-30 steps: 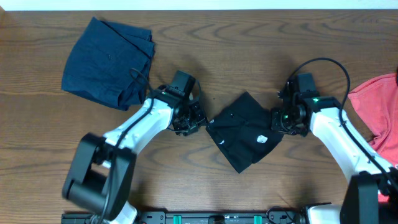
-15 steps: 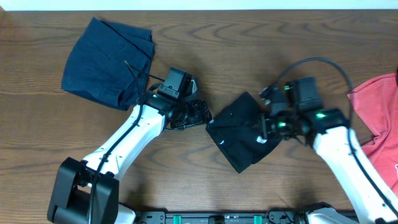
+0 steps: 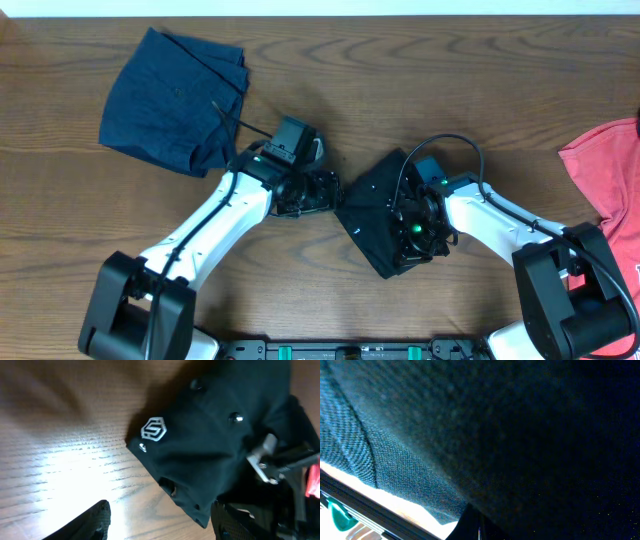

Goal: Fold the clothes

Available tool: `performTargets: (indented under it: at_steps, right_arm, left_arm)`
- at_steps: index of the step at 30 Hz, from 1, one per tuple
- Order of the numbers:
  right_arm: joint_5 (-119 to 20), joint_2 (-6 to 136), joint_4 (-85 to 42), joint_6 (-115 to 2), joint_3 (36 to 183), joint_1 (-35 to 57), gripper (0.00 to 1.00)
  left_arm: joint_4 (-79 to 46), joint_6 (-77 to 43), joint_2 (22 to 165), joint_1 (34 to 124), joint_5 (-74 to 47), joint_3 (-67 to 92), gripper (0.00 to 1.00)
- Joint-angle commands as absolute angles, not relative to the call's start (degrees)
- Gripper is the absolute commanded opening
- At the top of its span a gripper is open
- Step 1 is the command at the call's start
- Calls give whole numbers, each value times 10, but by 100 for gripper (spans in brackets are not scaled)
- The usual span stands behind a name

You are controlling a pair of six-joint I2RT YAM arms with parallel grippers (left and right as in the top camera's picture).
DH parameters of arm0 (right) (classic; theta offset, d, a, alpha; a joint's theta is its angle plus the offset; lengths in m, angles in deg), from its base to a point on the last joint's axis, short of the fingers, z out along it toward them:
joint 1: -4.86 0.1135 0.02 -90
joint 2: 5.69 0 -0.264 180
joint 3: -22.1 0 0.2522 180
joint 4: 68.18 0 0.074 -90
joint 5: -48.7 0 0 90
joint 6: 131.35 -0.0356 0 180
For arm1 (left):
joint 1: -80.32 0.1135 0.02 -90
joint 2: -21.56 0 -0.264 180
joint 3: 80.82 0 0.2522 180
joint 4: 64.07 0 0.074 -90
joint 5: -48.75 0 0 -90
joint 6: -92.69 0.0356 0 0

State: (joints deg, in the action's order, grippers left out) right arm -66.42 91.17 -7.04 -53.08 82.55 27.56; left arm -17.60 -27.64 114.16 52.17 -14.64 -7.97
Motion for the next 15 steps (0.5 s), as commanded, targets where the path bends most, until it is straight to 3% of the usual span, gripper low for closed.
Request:
performTargets:
  at_steps: [1,9,15]
  right_arm:
    - [-636,925,-80,-546,822,276,2]
    - [-631,925,-83,-546,822,276,2]
    - [-625,925,-84,-546,822,276,2]
  left_arm:
    - [-196,-338,1175,514,-149,-102,66]
    - [-286,-492,1255,503,-146,-115,64]
    - [-314,-514,1262,505,-101,-114,64]
